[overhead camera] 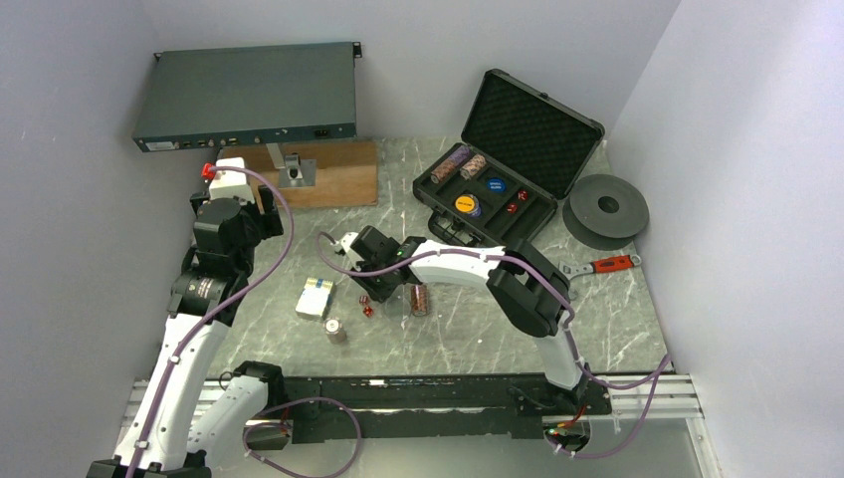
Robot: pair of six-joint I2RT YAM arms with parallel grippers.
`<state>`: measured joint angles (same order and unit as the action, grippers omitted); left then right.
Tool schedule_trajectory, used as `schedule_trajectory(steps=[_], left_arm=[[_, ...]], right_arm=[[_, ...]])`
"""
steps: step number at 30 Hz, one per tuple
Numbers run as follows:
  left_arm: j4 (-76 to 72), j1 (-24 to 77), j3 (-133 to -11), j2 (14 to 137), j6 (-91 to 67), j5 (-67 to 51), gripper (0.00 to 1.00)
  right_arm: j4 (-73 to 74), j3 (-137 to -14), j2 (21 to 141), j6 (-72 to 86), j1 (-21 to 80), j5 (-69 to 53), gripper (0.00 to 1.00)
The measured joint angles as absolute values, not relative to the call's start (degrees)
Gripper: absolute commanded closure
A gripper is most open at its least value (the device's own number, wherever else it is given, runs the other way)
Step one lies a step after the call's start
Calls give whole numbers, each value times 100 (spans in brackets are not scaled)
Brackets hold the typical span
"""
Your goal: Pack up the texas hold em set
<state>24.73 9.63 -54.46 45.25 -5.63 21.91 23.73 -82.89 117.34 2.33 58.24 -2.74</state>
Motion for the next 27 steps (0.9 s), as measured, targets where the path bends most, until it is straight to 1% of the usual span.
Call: schedule_trajectory(steps=[10, 17, 27], left_arm=[[2473, 934, -5446, 4519, -567, 2156, 18], [2475, 930, -5446, 4521, -567, 2084, 20], [2497, 930, -5454, 4523, -585, 1984, 23]], right_arm=[[2443, -8322, 11603, 460, 5824, -25, 100], [2405, -8154, 11069, 711, 5824, 410, 100], [2388, -7749, 10272, 950, 5725, 1361, 100]])
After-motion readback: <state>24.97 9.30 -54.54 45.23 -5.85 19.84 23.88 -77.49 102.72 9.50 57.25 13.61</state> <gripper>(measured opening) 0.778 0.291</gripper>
